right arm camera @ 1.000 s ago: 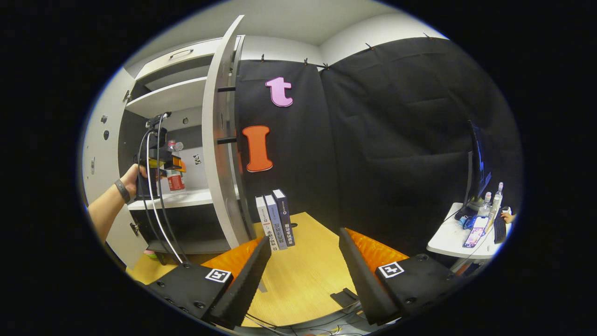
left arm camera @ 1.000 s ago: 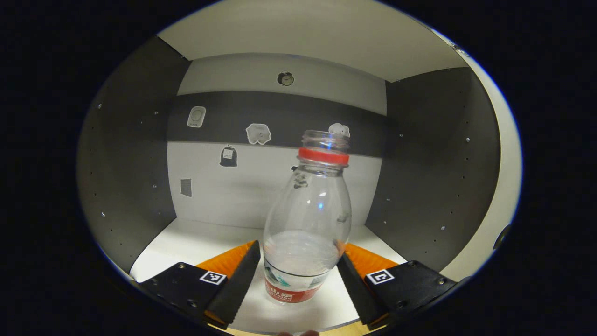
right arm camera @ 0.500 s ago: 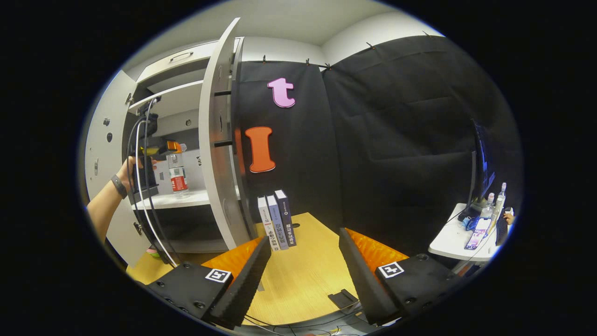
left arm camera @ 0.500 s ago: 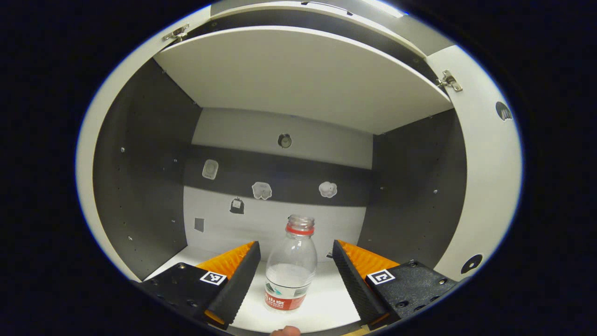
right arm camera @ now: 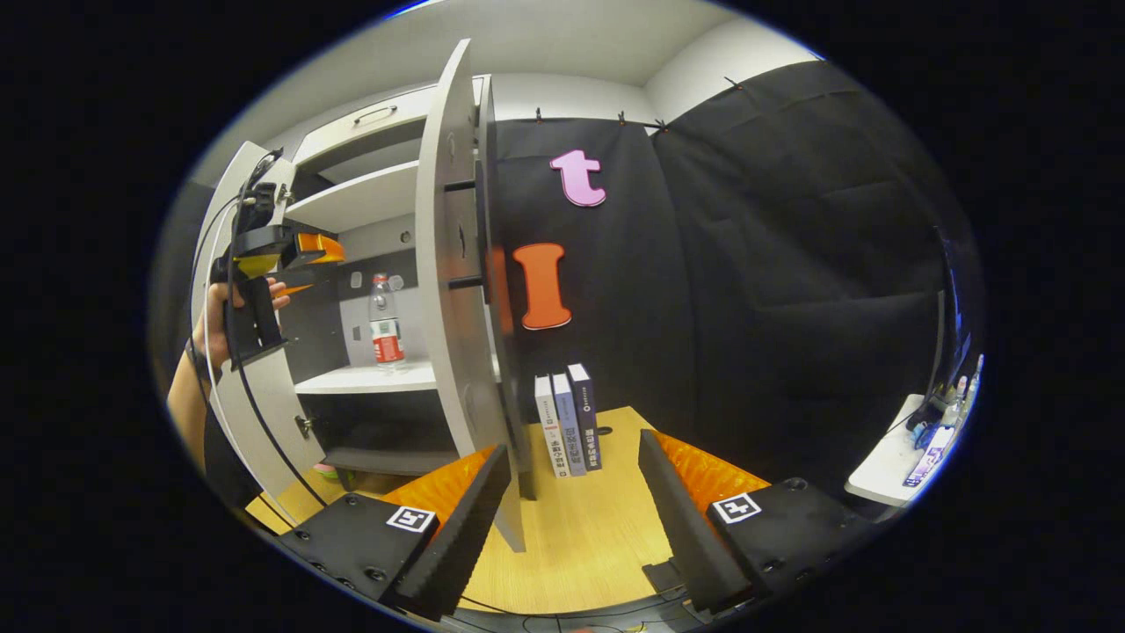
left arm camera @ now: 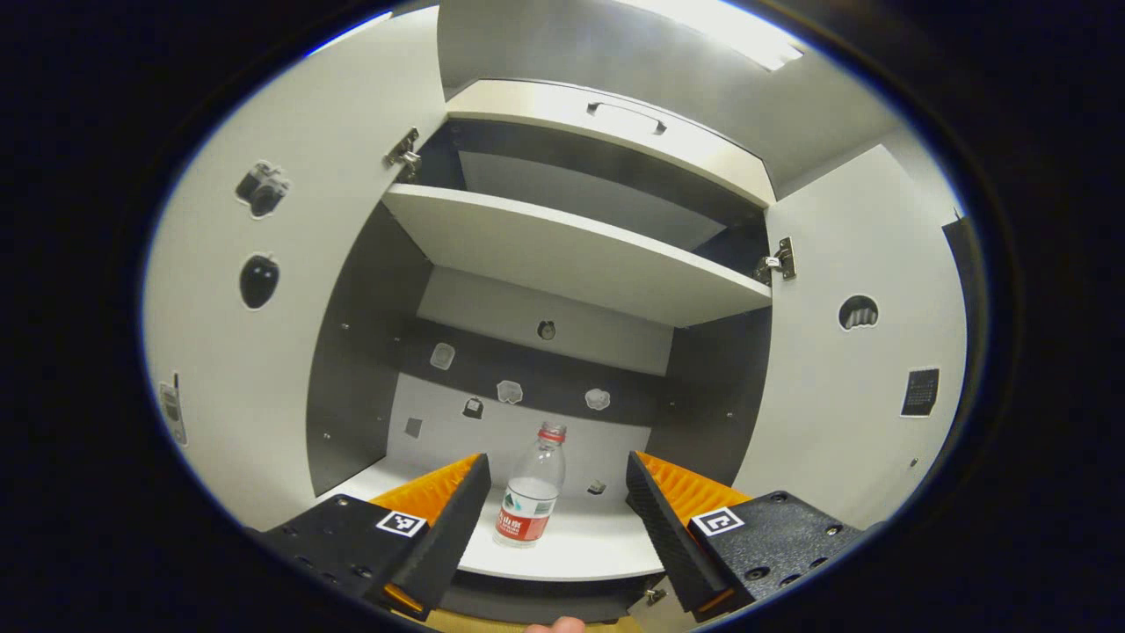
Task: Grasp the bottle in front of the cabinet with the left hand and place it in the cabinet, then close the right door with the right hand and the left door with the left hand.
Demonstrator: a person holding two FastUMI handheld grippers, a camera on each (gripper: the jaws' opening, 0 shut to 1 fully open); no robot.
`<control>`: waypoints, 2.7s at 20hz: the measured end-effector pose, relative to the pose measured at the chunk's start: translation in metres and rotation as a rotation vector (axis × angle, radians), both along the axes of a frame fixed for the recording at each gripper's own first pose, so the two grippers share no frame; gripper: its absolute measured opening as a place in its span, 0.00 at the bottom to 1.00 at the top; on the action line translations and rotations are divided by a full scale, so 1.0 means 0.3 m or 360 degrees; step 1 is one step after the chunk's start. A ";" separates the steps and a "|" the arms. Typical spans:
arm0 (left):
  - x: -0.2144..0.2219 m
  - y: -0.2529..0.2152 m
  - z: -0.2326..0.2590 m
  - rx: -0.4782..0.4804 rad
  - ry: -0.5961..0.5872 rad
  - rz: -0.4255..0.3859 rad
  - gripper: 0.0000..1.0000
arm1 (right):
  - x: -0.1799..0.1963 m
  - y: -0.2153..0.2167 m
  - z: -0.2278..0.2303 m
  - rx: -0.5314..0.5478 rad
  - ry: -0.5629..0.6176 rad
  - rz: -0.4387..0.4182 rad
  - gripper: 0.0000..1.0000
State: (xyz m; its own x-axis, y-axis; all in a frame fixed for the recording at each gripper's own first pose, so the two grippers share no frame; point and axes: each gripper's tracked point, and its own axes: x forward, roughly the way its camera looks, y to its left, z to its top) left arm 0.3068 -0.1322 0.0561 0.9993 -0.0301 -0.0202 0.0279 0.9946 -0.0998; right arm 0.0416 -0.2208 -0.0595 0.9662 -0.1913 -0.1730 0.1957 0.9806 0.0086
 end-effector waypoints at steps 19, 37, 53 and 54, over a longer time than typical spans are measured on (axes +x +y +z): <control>-0.733 0.002 -0.406 0.0138 0.0052 0.0275 0.95 | 0.045 -0.027 0.207 0.0015 -0.0118 0.0282 0.98; -0.688 0.166 -0.382 0.0217 0.0089 0.0235 0.95 | 0.391 -0.047 0.536 -0.0084 -0.0282 0.0243 0.98; -0.595 0.276 -0.328 -0.0009 0.0024 0.0081 0.95 | 0.400 0.204 0.501 -0.0112 -0.0324 0.0298 0.97; -0.596 0.289 -0.328 0.0002 0.0027 0.0079 0.94 | 0.408 0.239 0.496 -0.0100 -0.0324 0.0318 0.97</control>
